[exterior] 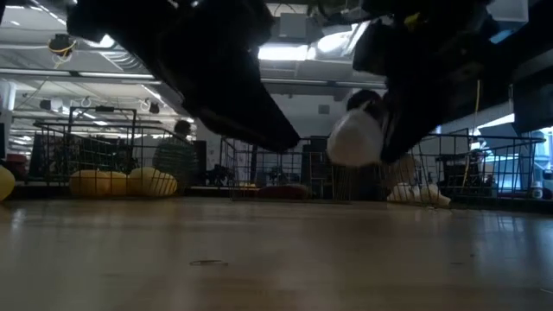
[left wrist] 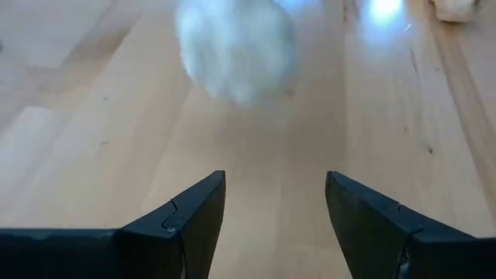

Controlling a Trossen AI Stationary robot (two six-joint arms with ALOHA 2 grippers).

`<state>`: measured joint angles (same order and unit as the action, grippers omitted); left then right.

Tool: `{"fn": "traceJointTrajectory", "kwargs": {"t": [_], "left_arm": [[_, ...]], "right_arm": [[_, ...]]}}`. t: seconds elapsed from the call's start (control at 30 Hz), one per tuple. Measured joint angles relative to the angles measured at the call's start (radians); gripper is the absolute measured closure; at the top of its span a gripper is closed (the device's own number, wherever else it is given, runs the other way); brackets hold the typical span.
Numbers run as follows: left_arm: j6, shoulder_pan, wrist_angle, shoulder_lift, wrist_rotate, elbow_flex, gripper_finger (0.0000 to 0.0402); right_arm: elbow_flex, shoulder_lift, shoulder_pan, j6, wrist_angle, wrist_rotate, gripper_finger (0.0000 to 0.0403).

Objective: Sort produce into baskets
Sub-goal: Put the white garlic into the right gold wire basket

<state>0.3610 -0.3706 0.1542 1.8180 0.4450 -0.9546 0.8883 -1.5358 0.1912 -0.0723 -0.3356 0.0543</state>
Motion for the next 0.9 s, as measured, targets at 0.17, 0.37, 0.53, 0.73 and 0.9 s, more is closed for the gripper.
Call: {"fn": "traceJointTrajectory", "kwargs": {"t": [0.17, 0.37, 0.53, 0.73, 0.9], "left_arm": [[0.012, 0.000, -0.095, -0.049, 0.036, 0.000, 0.0183], [0.018, 0.000, -0.109, -0.055, 0.038, 0.000, 0.0183], [-0.007, 0.015, -0.117, -0.055, 0.038, 0.000, 0.0183], [-0.079, 0.060, -0.113, -0.055, 0.039, 0.000, 0.0183], [-0.136, 0.086, -0.115, -0.078, 0.035, 0.000, 0.0182]], "right_arm": [[0.001, 0.159, -0.076, 0.002, -0.145, -0.073, 0.0393], [0.048, 0.346, -0.237, 0.054, -0.333, -0.169, 0.0392], [0.076, 0.451, -0.426, 0.141, -0.400, -0.258, 0.0392], [0.076, 0.487, -0.693, 0.206, -0.411, -0.266, 0.0391], [0.076, 0.475, -0.864, 0.209, -0.435, -0.201, 0.0391]]}}
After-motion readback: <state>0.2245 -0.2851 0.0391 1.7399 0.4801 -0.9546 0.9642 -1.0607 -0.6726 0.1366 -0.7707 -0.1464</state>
